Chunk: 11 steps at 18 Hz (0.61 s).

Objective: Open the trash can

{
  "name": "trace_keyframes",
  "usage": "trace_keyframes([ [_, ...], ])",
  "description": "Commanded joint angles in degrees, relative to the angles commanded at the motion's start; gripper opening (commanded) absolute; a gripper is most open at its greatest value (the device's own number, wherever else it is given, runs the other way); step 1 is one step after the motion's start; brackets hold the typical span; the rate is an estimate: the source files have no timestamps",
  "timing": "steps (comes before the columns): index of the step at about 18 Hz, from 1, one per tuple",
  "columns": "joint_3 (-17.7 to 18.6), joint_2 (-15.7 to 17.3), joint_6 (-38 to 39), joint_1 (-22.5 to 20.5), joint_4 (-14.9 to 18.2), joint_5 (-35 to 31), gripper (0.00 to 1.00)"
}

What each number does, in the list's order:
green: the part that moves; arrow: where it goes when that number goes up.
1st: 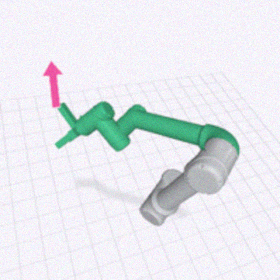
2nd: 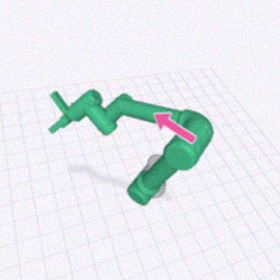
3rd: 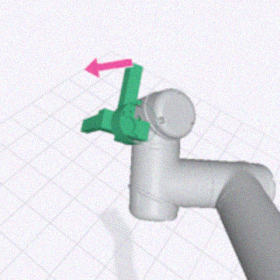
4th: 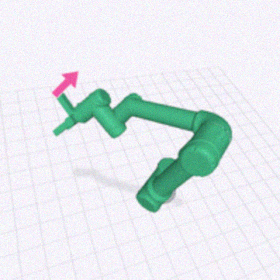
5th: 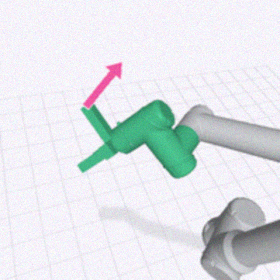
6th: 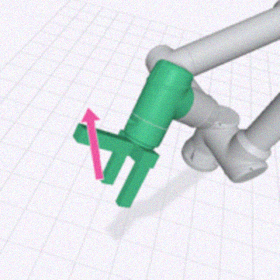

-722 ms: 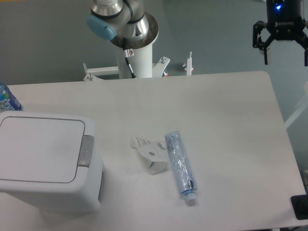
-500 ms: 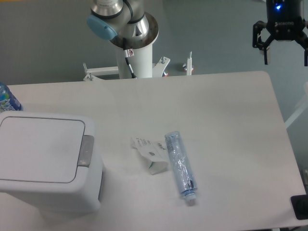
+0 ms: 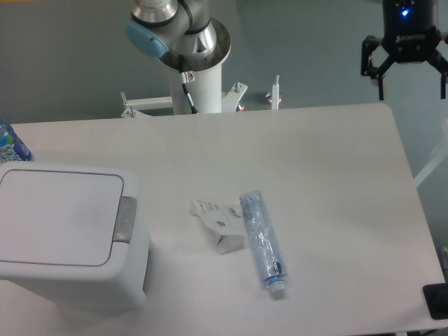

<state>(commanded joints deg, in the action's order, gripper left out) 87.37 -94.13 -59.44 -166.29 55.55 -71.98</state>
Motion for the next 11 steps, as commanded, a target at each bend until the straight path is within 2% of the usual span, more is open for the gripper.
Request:
trace_keyframes([
  [5,-4.1,-3.0,14.5,4.1,0.1,-0.3,1.0],
  [8,-6.3,-4.4,24.0,9.2,0.2,-0.2,1.0],
  [11,-5.8,-4.8,28.4,12.6,1.0,-0.1,1.0],
])
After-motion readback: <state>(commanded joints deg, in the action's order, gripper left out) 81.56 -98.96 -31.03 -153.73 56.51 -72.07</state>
